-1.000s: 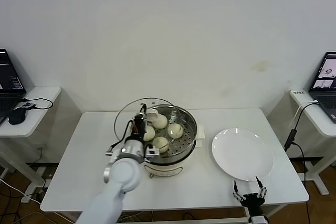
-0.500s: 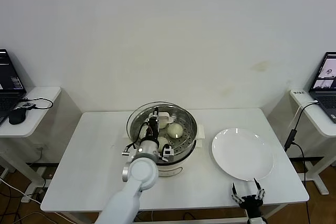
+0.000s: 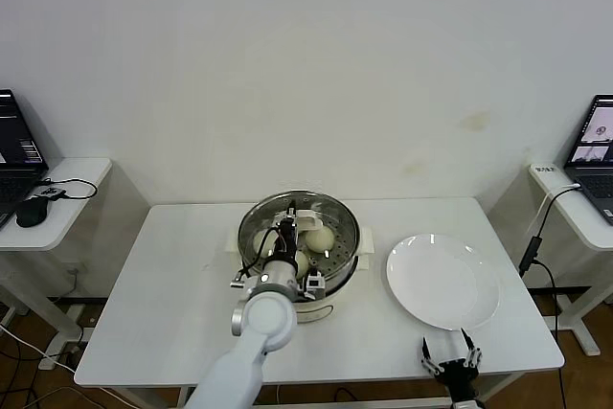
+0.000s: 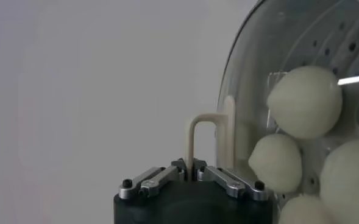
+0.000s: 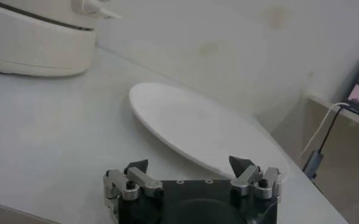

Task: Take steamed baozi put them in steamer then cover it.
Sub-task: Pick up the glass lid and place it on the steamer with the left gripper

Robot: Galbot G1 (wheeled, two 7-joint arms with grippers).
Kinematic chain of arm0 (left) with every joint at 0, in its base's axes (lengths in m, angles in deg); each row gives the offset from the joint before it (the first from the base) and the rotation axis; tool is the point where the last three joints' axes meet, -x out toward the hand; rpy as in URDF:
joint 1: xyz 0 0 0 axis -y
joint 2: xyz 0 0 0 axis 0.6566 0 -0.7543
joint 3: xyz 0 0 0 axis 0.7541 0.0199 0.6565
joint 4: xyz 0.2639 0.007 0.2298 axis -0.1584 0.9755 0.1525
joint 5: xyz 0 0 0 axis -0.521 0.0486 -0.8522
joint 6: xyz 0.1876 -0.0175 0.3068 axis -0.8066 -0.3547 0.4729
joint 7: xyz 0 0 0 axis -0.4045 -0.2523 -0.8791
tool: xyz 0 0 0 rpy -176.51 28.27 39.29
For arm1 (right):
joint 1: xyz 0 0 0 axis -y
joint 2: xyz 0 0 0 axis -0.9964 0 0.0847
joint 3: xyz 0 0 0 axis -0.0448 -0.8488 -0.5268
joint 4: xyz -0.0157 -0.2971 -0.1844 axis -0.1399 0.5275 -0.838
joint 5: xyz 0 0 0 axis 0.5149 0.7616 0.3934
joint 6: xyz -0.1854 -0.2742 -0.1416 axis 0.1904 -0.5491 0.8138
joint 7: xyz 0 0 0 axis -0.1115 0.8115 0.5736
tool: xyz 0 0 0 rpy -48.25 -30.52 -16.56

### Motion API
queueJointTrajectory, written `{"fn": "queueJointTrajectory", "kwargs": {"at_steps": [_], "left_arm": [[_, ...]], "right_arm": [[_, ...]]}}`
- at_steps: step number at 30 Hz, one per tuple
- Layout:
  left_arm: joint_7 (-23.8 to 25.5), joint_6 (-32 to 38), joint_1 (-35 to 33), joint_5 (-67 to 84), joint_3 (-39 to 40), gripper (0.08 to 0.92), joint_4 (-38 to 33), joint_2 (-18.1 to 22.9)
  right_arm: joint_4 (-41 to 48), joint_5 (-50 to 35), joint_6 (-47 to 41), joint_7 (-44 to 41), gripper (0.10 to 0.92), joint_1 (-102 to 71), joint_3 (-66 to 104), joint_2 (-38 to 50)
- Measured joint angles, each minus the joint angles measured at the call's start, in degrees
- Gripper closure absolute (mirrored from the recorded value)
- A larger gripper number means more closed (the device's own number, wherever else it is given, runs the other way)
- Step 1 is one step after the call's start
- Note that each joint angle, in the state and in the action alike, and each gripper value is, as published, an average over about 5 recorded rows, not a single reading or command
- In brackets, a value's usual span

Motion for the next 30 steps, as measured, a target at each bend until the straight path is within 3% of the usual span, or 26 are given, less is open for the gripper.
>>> {"fn": "queueJointTrajectory", "kwargs": {"at_steps": [9, 12, 22, 30], "left_arm": [[-0.26, 0.28, 0.06, -0.16, -0.2, 0.853, 0.77, 0.87], [-0.53, 0.34, -0.17, 0.03, -0.35, 0.812, 0.62, 1.0], [-1.09, 0.41, -2.06, 1.39, -0.38, 0.528, -1.97, 0.27], [-2.02, 1.0, -6.76, 3.98, -1.46, 0.294, -8.79, -2.32]], "right_arm": [[0.12, 0.15, 0.13, -0.02, 0.203, -0.19, -0.09, 0.02], [0.12, 0.19, 0.16, -0.05, 0.203, -0.27, -0.09, 0.11], [0.27, 0.43, 0.2, -0.14, 0.203, -0.29, -0.37, 0.23], [0.35, 0.5, 0.23, -0.18, 0.203, -0.48, -0.49, 0.47]]}}
